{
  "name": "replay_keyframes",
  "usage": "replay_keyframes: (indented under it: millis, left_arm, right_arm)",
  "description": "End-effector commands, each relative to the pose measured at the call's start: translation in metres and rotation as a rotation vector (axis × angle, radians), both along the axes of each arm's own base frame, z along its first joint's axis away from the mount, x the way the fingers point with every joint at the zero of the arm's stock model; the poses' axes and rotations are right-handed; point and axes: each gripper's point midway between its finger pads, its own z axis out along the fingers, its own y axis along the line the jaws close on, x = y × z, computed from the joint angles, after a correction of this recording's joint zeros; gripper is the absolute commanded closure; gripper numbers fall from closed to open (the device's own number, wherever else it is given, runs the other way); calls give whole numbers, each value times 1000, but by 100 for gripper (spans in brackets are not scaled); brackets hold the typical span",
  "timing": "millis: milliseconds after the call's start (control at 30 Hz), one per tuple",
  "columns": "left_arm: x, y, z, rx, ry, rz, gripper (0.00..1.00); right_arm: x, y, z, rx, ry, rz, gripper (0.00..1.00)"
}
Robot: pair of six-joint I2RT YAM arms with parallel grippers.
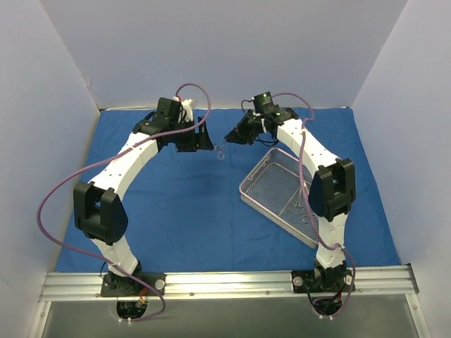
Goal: Open and lay out the surgical kit
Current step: Place the medical item in the surgical kit.
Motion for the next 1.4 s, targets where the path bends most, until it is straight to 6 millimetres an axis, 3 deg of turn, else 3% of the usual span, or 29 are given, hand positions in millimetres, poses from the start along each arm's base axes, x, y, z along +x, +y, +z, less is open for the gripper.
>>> replay_keyframes:
  millis: [0,67,100,133,200,433,633,767,800,833,900,1000,1100,1367]
  left_arm:
    - [8,38,17,47,-20,136,20]
    - [7,46,18,29,-25,152,20]
    - [9,55,19,22,-27,172,20]
    - [5,61,23,17,-35,182,20]
    - [4,79,26,41,-47,216,20]
    - [-3,131,24,89,-30,312,20]
    - [-3,141,18,81,7,356,20]
    - [-3,146,18,95,22,394,20]
    - [-4,147,18,93,25,401,20]
    - [-6,147,18,93,27,404,20]
    - [-8,147,19,88,30,410,20]
    - [-13,146,20,74,27,408,20]
    - [-17,144,17,56,32,406,20]
    - [-32,144,15,51,34,407,20]
  right_arm:
    - [-6,12,9,79,95,-132,100]
    - [0,22,14,93,54,-137,100]
    - [3,24,2,61,61,-118,100]
    - [3,26,13,32,51,-92,100]
    - [0,28,-3,-71,31,-2,100]
    - [-23,40,-15,-148,6,123,100]
    - [-44,66,-27,-226,-37,336,100]
    - [-84,78,-46,-331,-33,444,100]
    - [-91,80,-42,-335,-48,449,100]
    - [-104,76,-60,-363,-8,459,100]
    - [-127,83,-64,-364,1,481,100]
    - [-158,91,-86,-412,37,529,100]
    - [-180,99,-99,-456,55,574,100]
    - [-204,98,-114,-487,76,592,100]
